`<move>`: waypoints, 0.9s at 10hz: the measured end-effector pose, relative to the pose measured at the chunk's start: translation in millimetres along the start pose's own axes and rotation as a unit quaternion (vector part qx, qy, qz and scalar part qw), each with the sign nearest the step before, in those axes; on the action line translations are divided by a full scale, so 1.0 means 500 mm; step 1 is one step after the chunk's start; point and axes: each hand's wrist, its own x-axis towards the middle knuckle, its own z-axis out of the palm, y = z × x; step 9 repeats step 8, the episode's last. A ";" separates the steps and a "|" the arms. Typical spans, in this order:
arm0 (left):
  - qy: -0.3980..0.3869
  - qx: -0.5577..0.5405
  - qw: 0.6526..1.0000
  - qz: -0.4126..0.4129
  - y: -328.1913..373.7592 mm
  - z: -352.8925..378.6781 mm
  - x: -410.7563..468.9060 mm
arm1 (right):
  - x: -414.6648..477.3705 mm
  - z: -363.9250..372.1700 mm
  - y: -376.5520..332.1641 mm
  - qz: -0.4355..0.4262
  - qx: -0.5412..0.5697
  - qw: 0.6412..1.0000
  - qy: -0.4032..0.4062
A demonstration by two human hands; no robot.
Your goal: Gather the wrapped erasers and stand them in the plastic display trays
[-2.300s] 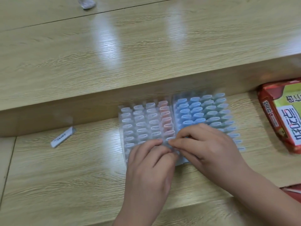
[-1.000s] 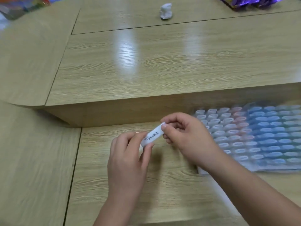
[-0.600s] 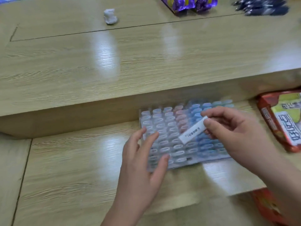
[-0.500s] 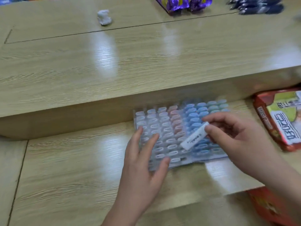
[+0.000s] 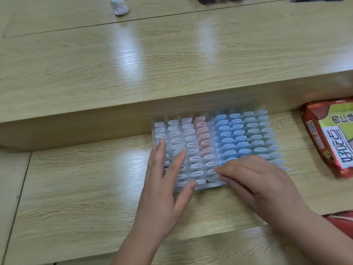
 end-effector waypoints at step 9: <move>-0.042 -0.071 0.996 -0.027 0.007 -0.037 -0.008 | -0.029 0.025 -0.004 -0.109 -0.176 0.978 0.002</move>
